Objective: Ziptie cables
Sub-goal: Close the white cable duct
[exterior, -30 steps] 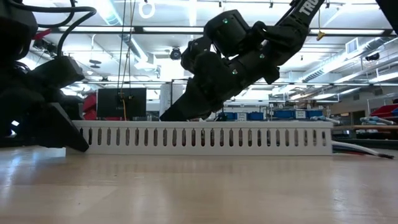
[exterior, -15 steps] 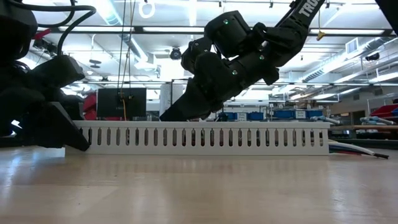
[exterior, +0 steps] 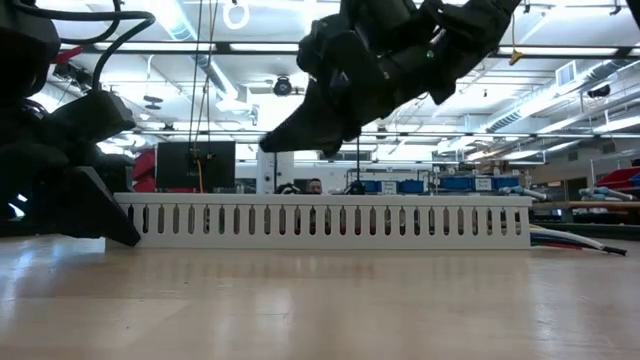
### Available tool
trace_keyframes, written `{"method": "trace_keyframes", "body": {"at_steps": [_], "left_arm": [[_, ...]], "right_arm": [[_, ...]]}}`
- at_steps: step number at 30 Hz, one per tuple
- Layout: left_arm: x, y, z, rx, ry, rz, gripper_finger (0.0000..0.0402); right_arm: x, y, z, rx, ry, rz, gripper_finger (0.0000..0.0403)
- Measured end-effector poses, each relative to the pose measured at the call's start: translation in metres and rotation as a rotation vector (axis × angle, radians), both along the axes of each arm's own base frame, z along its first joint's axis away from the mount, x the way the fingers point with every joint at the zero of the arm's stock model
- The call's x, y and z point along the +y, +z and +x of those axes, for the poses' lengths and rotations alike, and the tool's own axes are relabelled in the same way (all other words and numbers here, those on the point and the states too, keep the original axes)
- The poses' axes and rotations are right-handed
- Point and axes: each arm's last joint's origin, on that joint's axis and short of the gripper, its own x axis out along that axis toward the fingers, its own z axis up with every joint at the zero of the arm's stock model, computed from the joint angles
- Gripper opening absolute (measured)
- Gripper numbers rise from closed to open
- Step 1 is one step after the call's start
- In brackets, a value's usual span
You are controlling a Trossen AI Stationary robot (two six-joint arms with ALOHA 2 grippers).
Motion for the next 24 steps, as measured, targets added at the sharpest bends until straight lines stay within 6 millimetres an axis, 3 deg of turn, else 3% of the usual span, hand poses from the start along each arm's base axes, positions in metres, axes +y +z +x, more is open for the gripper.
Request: {"method": "trace_keyframes", "body": {"at_steps": [4, 10, 24], "left_arm": [[0.0, 0.0, 0.0, 0.0, 0.0, 0.0, 0.0283], [0.0, 0.0, 0.0, -0.001, 0.0, -0.001, 0.0282], [0.0, -0.001, -0.001, 0.008, 0.006, -0.03, 0.028]], "right_arm": [[0.0, -0.001, -0.006, 0.083, -0.019, -0.009, 0.0], [0.0, -0.021, -0.008, 0.202, -0.049, -0.004, 0.0], [-0.004, -0.045, -0.001, 0.225, -0.051, 0.008, 0.0]]}}
